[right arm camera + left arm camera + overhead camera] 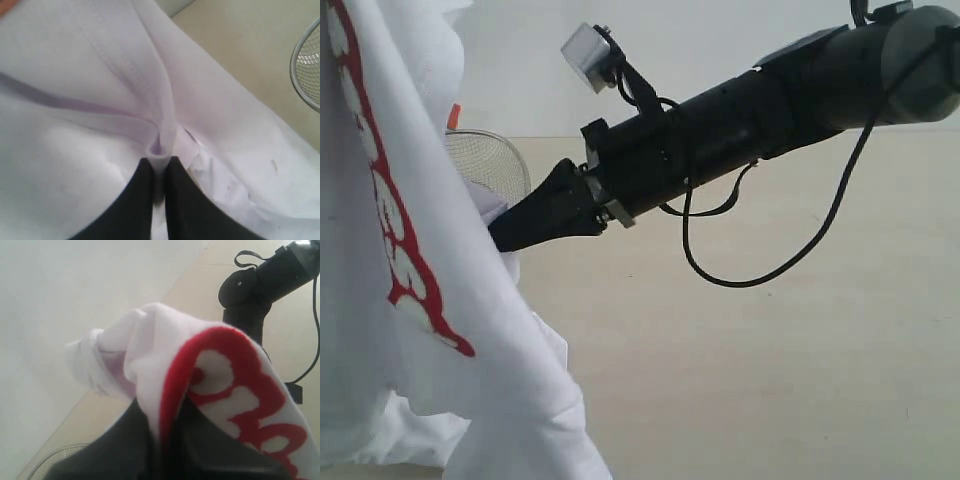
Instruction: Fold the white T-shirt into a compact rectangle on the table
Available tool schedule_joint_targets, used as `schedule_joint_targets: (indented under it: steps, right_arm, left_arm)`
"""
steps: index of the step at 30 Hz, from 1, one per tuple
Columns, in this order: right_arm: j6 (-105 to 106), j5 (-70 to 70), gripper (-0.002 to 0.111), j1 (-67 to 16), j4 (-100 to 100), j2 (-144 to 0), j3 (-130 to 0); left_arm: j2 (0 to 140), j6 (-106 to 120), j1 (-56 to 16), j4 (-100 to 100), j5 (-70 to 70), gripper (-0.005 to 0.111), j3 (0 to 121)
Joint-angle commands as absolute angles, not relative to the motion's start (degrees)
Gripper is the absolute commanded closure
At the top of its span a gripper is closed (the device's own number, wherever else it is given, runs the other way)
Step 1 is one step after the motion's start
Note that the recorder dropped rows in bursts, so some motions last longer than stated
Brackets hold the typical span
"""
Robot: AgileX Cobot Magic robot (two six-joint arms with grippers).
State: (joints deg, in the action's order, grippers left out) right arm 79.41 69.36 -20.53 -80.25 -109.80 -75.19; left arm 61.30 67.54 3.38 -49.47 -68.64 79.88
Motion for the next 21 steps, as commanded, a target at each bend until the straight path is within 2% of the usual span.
schedule_joint_targets:
  steps: [1, 12, 21]
  right_arm:
    - [78.6, 69.6, 0.108, -19.9, -80.0, -108.1, -75.5]
    - [74.1, 69.9, 0.108, -10.7, -78.6, -102.6, -75.5]
    - [71.9, 69.9, 0.108, -6.9, -77.4, -99.1, -75.5]
  left_arm:
    - [60.9, 66.7, 3.3, -51.6, -67.7, 0.102, 80.5]
    - [62.3, 65.2, 3.3, -51.6, -67.7, 0.102, 80.5]
    - [66.1, 65.4, 3.3, -54.8, -67.9, 0.102, 80.5]
